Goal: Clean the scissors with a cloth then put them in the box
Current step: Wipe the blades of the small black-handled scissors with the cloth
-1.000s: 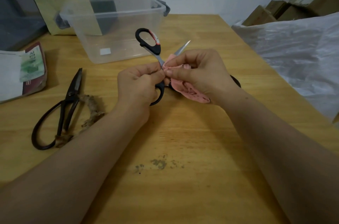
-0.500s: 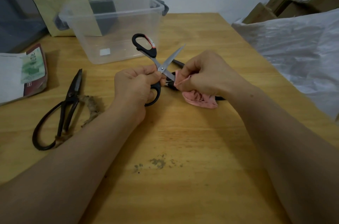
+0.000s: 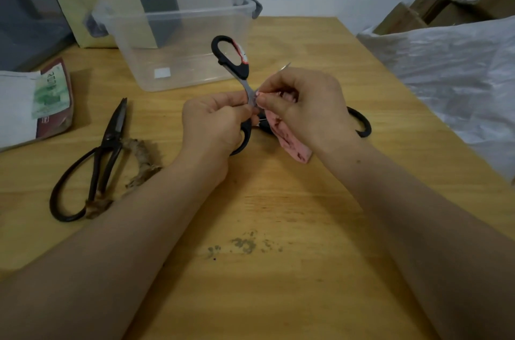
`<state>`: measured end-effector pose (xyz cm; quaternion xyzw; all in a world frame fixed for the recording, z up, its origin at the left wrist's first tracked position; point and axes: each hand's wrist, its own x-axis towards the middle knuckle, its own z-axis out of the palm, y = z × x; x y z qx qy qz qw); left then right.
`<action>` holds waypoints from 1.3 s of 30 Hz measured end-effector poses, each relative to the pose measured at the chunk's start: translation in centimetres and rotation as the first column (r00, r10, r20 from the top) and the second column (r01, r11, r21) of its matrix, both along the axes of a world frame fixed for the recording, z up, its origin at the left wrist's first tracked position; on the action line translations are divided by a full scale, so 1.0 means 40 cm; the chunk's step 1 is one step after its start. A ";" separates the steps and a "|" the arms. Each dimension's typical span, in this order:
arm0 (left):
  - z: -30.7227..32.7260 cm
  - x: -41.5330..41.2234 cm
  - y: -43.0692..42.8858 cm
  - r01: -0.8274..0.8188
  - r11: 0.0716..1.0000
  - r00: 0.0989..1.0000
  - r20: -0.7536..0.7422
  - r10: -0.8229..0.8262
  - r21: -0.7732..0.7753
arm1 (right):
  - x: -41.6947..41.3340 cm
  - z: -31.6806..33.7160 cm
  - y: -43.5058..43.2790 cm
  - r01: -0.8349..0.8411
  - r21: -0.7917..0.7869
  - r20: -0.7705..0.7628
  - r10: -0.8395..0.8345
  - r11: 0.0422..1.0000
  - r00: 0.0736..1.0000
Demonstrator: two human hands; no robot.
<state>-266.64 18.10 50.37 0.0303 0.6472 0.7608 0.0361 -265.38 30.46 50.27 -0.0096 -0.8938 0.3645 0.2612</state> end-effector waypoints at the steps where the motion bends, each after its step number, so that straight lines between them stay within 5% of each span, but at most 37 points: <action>1: 0.000 0.002 0.001 -0.004 1.000 1.000 0.002 0.004 -0.002 | 0.000 0.000 -0.004 -0.007 0.005 0.020 0.007 1.000 1.000; 8: -0.005 -0.005 -0.005 -0.034 0.999 0.999 0.043 0.033 0.008 | 0.004 0.008 0.007 -0.136 0.065 0.174 0.123 0.989 0.977; 14: -0.001 -0.005 -0.007 -0.025 1.000 0.999 0.036 0.025 0.011 | 0.006 0.008 0.022 0.011 -0.209 -0.047 -0.021 0.978 0.999; 23: -0.004 -0.001 0.000 -0.027 0.999 1.000 0.003 0.028 -0.023 | -0.006 -0.007 0.000 -0.070 -0.046 -0.055 0.067 0.997 0.996; 31: -0.006 -0.010 -0.005 -0.049 0.998 0.997 0.061 0.051 -0.038 | 0.004 0.008 0.031 -0.098 0.085 0.196 0.080 0.992 0.977; 35: -0.008 -0.010 -0.004 -0.034 0.999 0.998 0.057 0.036 -0.039 | 0.009 0.007 0.035 -0.051 -0.104 0.012 0.052 0.993 0.999; 39: -0.009 -0.010 -0.002 -0.054 0.997 0.997 0.052 0.057 -0.053 | 0.005 0.001 0.011 -0.150 0.050 0.051 0.148 0.987 0.988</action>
